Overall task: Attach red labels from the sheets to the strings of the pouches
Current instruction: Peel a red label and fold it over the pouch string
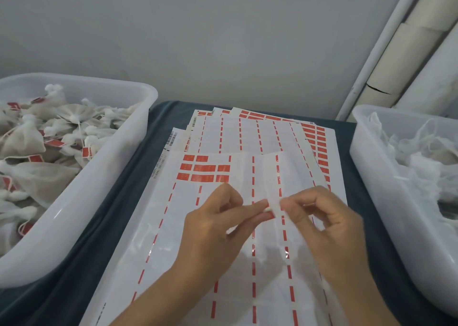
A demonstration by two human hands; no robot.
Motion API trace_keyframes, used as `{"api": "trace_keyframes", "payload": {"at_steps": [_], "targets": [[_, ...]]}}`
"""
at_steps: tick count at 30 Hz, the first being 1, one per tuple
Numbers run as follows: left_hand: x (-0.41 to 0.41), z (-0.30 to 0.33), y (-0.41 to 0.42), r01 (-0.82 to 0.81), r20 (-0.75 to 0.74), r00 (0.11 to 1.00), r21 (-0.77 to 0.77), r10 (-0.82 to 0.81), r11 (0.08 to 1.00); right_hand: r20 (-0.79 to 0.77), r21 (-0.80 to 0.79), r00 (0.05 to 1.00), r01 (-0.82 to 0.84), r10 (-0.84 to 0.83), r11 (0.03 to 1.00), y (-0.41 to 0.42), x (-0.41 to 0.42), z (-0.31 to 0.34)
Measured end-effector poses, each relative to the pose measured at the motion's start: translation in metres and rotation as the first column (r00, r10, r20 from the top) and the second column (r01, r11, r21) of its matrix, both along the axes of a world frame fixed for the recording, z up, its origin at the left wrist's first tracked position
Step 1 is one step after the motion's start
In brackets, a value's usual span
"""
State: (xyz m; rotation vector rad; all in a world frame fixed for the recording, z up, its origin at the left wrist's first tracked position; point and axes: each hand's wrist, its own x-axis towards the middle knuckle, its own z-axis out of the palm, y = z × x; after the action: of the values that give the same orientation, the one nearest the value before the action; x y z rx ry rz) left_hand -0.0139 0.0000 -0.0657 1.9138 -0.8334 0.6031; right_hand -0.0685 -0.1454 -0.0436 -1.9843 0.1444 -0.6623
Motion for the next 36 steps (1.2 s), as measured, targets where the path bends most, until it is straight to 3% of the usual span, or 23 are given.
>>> {"api": "trace_keyframes", "payload": {"at_steps": [2, 4, 6, 10, 18, 26, 36], "targets": [[-0.002, 0.007, 0.000, 0.000, -0.319, 0.946, -0.176, -0.058, 0.984, 0.026, 0.241, 0.999, 0.027, -0.034, 0.970, -0.002, -0.001, 0.006], [-0.003, 0.009, -0.001, -0.037, -0.606, 0.760, -0.403, -0.237, 0.914, 0.025, 0.392, 1.000, -0.010, 0.000, 0.920, 0.002, -0.001, 0.008], [-0.004, 0.011, -0.001, -0.094, -0.698, 0.631, -0.503, -0.339, 0.859, -0.022, 0.433, 0.997, -0.063, 0.080, 0.899, 0.011, 0.000, 0.006], [-0.009, 0.014, -0.005, -0.127, -0.715, 0.566, -0.567, -0.410, 0.814, -0.087, 0.457, 0.980, -0.122, 0.181, 0.881, 0.024, 0.002, -0.001], [-0.011, 0.014, -0.005, -0.116, -0.727, 0.496, -0.597, -0.474, 0.794, -0.072, 0.591, 0.976, -0.123, 0.204, 0.797, 0.022, 0.002, -0.003], [-0.012, 0.015, -0.005, -0.099, -0.715, 0.481, -0.619, -0.507, 0.779, -0.050, 0.639, 0.973, -0.143, 0.226, 0.756, 0.022, 0.003, -0.003], [-0.011, 0.013, -0.005, -0.098, -0.715, 0.459, -0.631, -0.528, 0.769, -0.025, 0.607, 0.977, -0.153, 0.211, 0.780, 0.020, 0.004, -0.006]]}}
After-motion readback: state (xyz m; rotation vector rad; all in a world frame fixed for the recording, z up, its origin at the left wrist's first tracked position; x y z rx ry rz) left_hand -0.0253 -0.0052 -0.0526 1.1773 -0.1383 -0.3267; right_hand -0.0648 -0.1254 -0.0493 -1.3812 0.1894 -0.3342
